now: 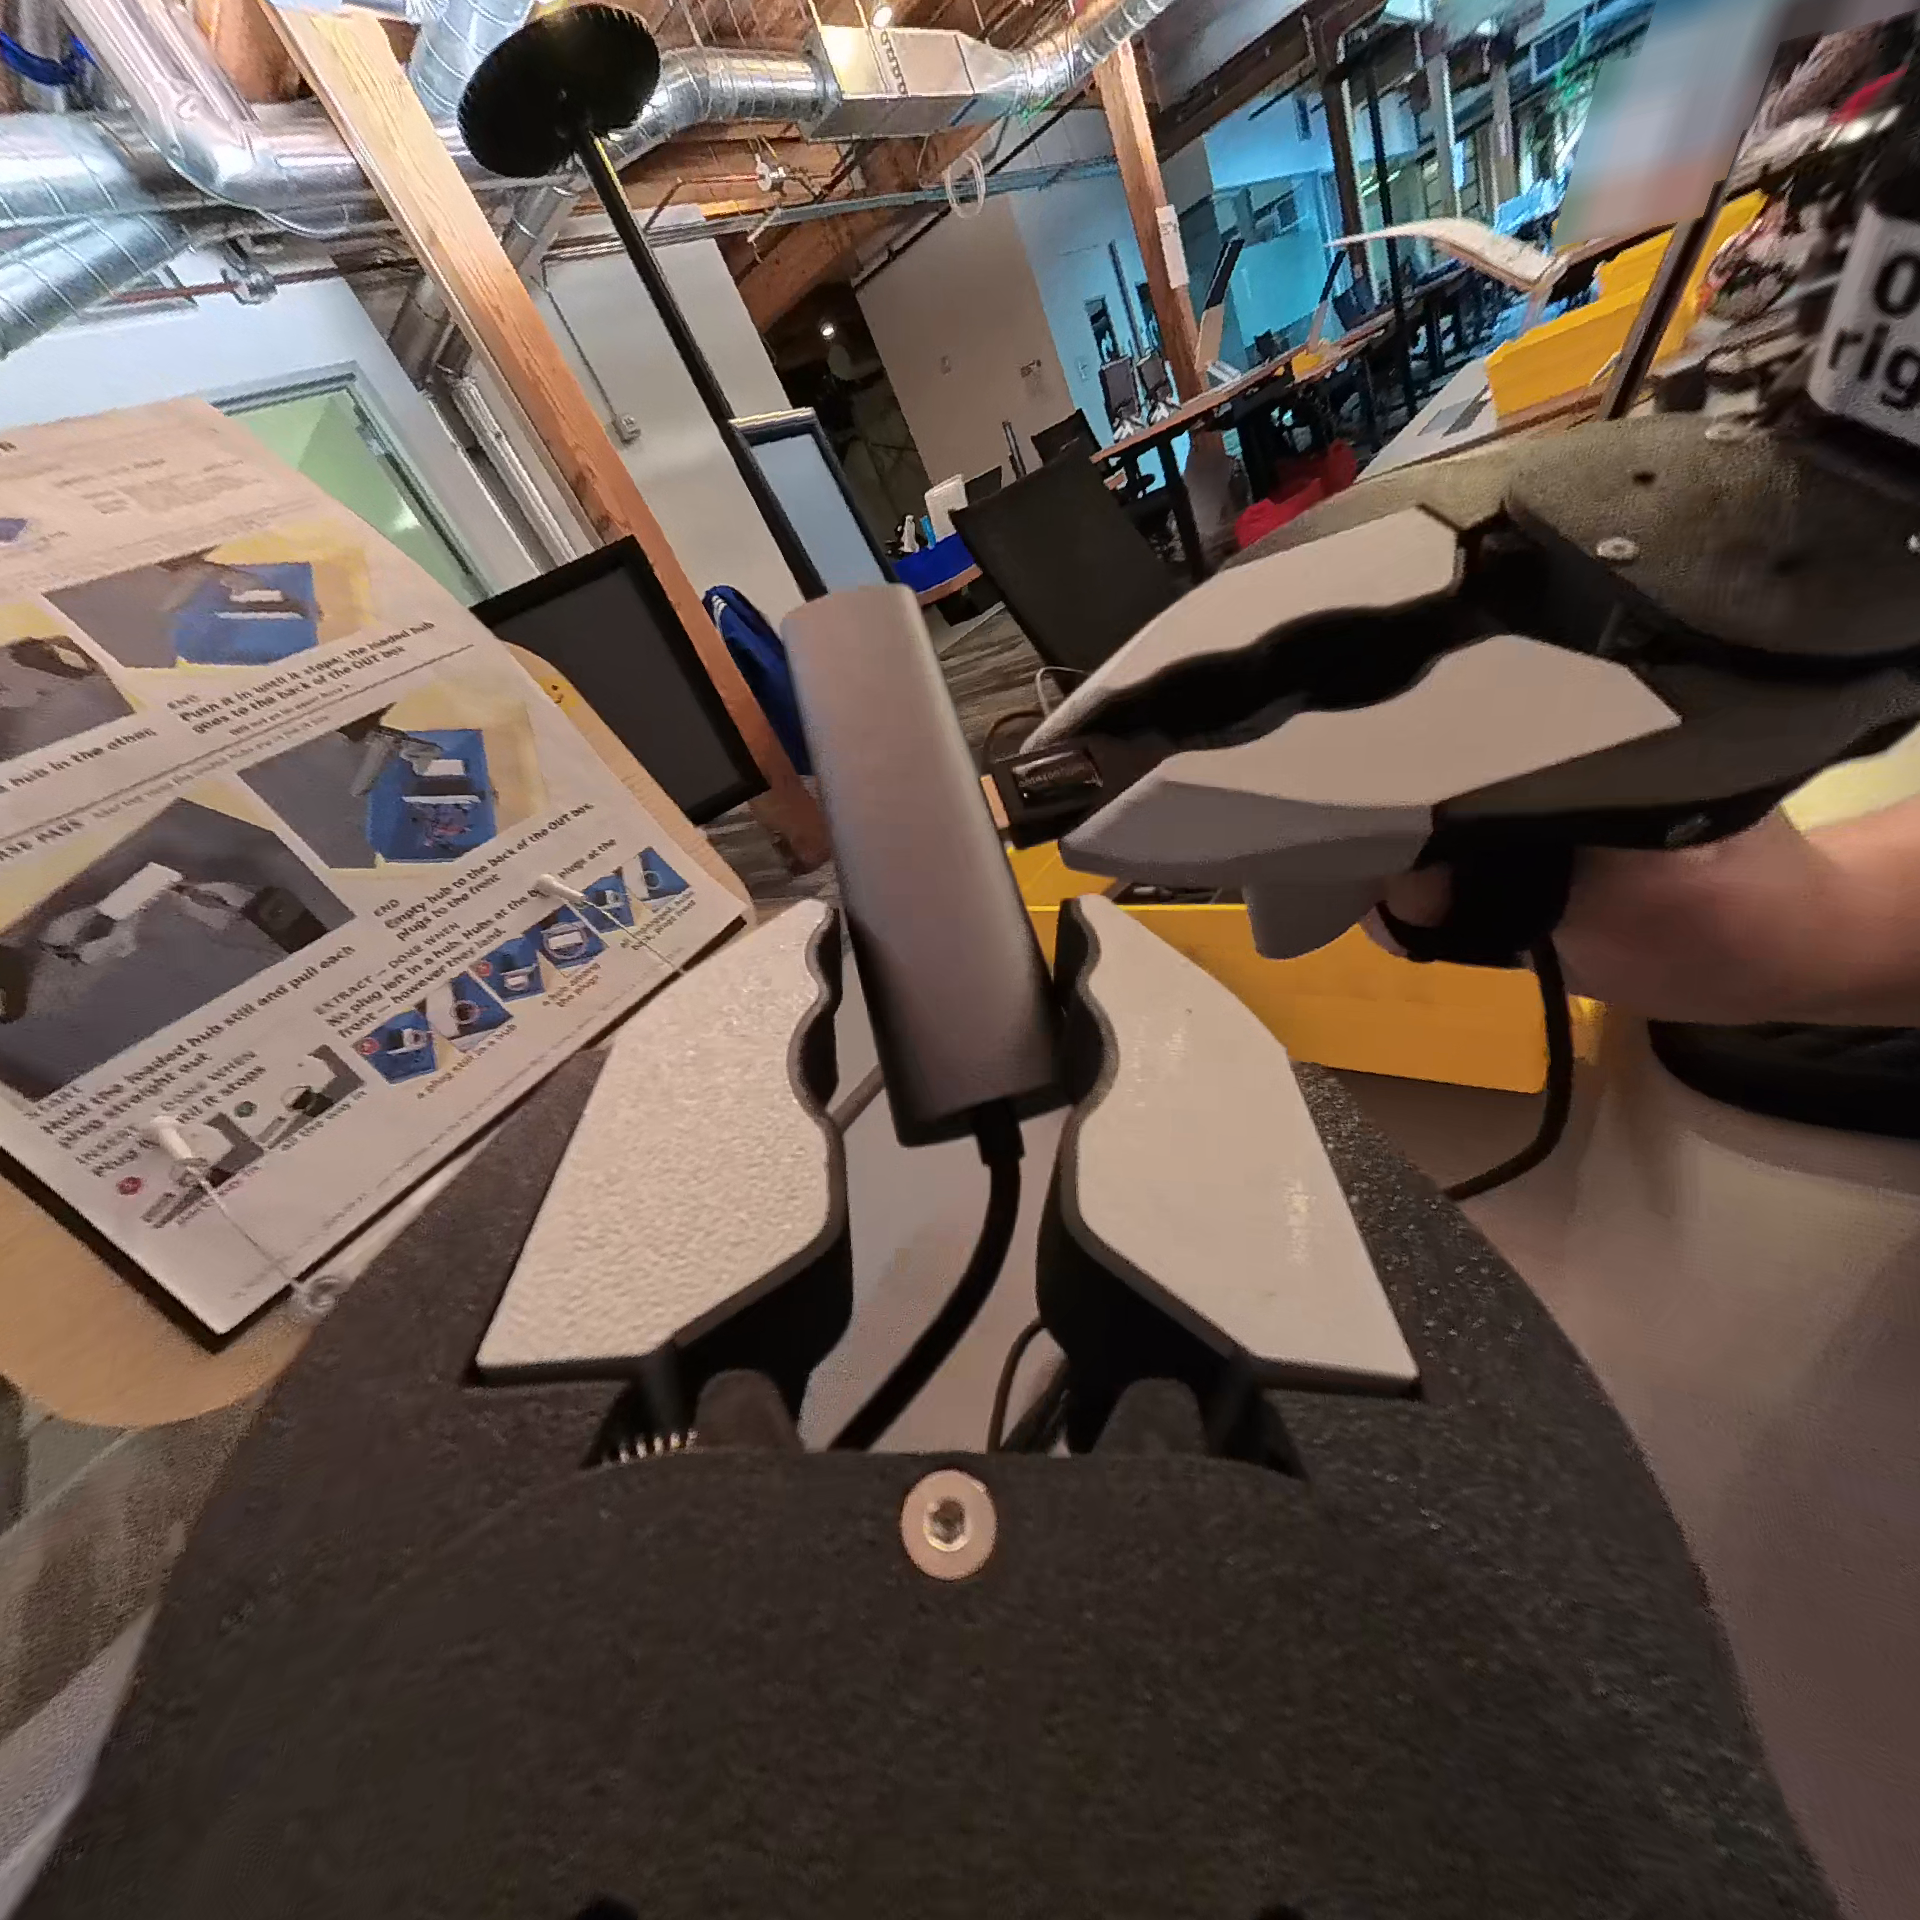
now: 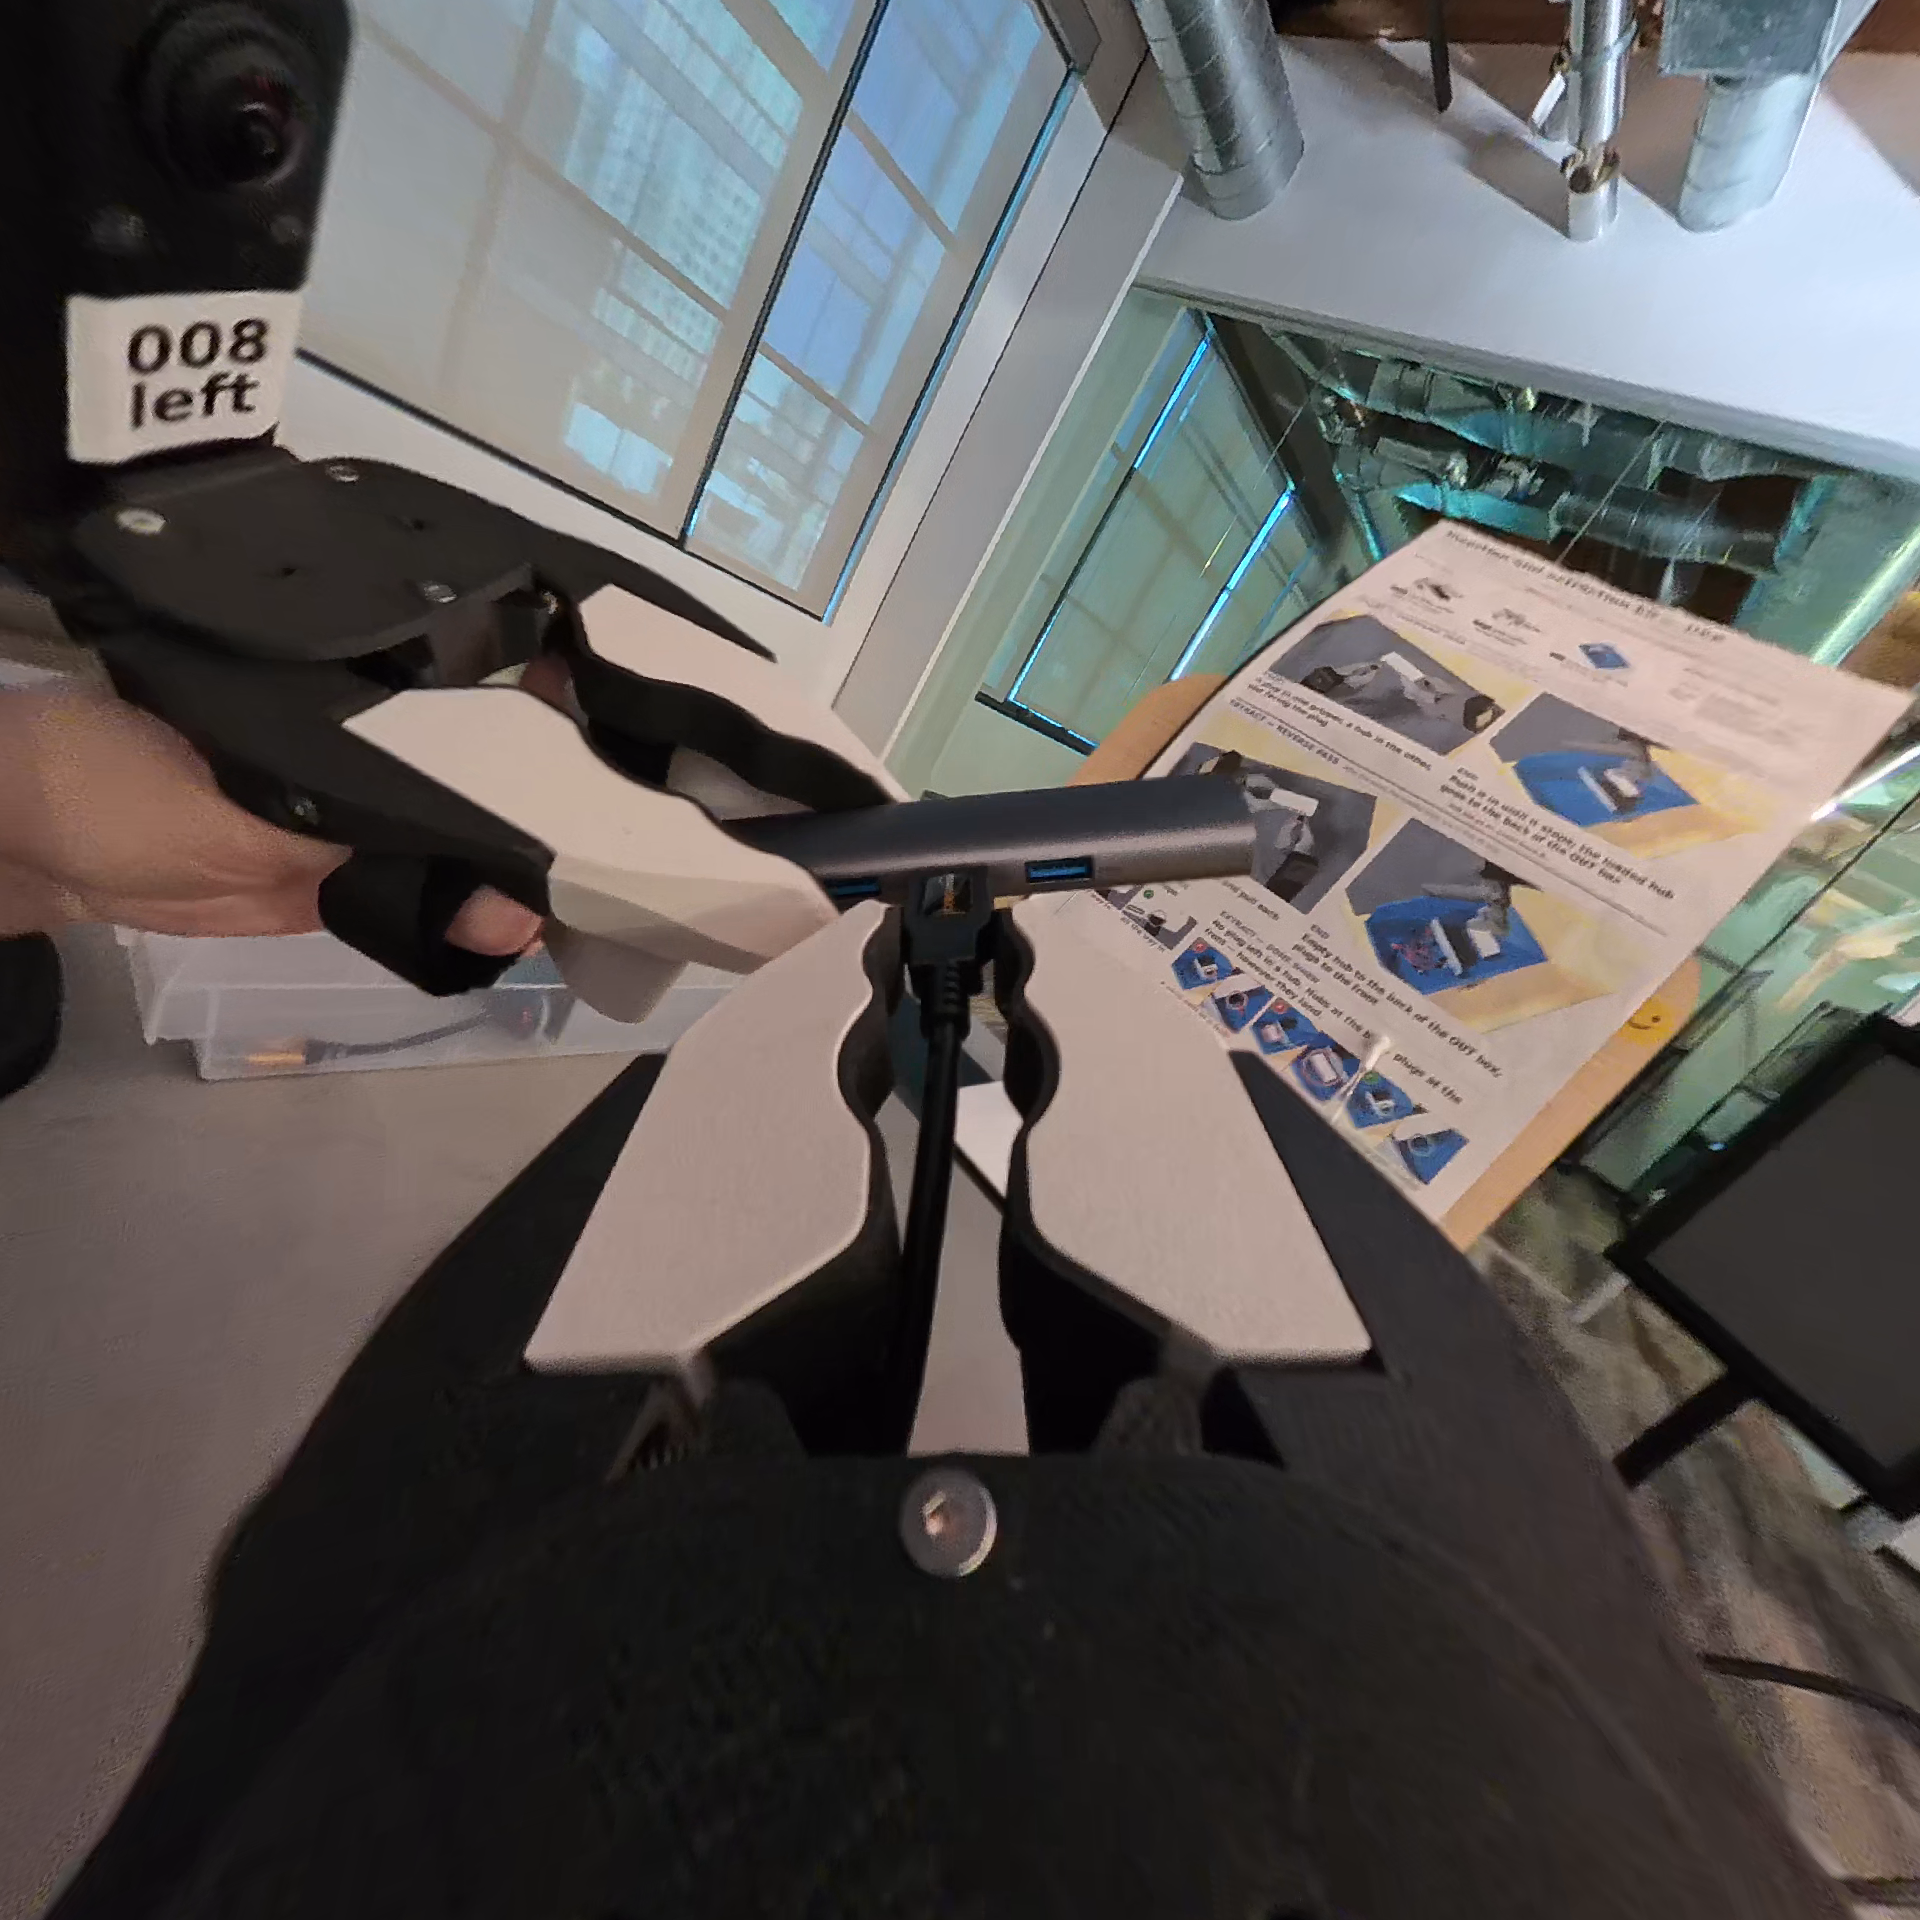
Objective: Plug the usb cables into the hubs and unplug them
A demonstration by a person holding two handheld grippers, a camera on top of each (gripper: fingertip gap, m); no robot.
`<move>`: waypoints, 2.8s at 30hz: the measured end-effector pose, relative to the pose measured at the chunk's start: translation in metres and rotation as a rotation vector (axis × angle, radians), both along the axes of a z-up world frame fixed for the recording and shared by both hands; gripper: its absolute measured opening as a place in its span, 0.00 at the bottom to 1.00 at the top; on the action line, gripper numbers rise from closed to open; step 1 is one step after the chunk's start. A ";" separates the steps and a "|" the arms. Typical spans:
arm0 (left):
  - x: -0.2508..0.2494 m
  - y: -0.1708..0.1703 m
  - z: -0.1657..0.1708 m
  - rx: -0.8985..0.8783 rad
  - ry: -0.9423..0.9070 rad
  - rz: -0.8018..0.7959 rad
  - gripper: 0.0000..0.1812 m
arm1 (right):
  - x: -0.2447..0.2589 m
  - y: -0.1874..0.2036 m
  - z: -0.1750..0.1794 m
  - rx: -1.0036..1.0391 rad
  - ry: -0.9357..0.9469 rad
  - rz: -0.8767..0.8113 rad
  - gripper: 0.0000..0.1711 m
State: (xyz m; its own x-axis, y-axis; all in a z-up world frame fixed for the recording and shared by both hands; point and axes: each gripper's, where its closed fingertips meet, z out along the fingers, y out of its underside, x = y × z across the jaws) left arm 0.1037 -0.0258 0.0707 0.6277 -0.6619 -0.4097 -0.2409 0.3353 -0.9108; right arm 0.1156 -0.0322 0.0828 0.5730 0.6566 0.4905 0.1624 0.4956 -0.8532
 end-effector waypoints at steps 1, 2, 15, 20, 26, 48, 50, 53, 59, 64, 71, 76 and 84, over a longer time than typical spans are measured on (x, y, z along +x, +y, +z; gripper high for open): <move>0.000 0.000 0.000 -0.006 -0.004 -0.008 0.21 | -0.001 -0.001 0.000 0.022 -0.014 -0.016 0.10; 0.000 0.001 -0.001 0.000 0.004 -0.006 0.21 | -0.002 -0.002 0.000 0.040 -0.026 -0.029 0.10; -0.001 0.002 -0.002 0.016 0.039 0.020 0.21 | -0.002 -0.001 -0.002 0.034 -0.030 -0.025 0.10; -0.002 0.003 -0.004 -0.007 0.047 0.023 0.21 | -0.003 0.000 -0.003 0.025 -0.031 -0.024 0.10; -0.003 0.003 -0.004 0.004 0.065 0.040 0.20 | -0.004 0.001 -0.005 -0.011 -0.025 -0.007 0.10; -0.008 0.001 -0.003 0.149 0.262 0.123 0.21 | -0.007 0.002 -0.014 -0.051 -0.045 0.011 0.10; -0.007 0.002 -0.003 0.142 0.253 0.119 0.21 | -0.008 0.003 -0.014 -0.052 -0.053 0.008 0.10; -0.009 0.006 -0.005 0.143 0.289 0.140 0.21 | -0.008 0.005 -0.014 -0.055 -0.057 0.001 0.10; -0.010 0.008 -0.010 0.132 0.293 0.143 0.21 | -0.009 0.007 -0.019 -0.096 -0.070 -0.004 0.10; -0.009 0.006 -0.009 0.166 0.313 0.163 0.20 | -0.009 0.012 -0.026 -0.124 -0.091 -0.009 0.10; -0.017 0.009 0.001 0.268 0.367 0.218 0.20 | -0.015 0.004 -0.015 -0.048 -0.104 0.065 0.11; -0.026 0.011 0.003 0.195 0.326 0.166 0.20 | -0.004 -0.007 -0.001 -0.092 -0.132 0.203 0.03; -0.015 -0.004 -0.013 0.046 0.318 -0.074 0.19 | 0.025 -0.013 0.010 -0.103 -0.280 0.376 0.27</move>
